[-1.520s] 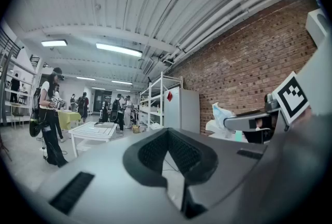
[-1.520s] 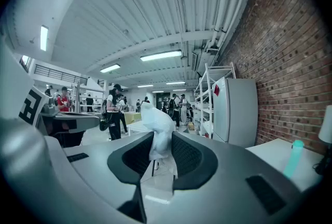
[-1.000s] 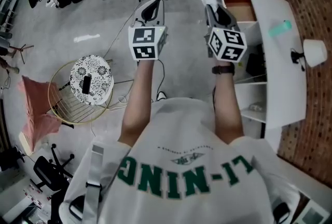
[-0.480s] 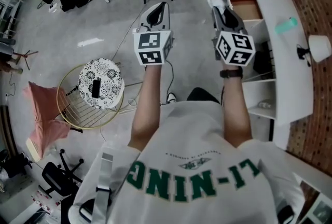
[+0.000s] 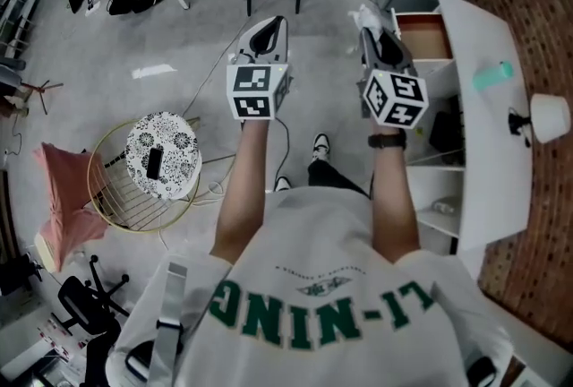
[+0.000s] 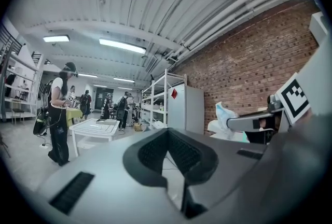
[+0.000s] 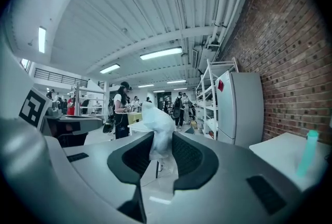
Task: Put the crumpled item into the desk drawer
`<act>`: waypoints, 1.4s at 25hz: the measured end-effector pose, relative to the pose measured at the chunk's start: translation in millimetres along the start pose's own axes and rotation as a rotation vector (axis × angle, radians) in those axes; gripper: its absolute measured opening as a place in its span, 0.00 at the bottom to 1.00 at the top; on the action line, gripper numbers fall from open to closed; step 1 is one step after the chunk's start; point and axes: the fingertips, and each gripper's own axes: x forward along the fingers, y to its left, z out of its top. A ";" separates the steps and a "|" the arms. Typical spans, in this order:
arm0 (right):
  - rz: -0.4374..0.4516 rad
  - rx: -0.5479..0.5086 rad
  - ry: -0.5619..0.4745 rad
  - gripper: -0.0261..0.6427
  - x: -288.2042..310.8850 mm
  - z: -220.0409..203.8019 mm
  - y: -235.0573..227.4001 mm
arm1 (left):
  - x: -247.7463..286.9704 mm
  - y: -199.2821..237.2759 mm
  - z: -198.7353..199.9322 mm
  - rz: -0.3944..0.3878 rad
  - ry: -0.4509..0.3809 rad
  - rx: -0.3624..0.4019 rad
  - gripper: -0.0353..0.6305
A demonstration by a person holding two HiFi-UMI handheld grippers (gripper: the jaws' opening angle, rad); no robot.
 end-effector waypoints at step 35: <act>-0.100 0.130 0.033 0.18 311.5 7.8 -166.1 | 385.7 60.1 37.7 -0.214 0.016 0.115 0.05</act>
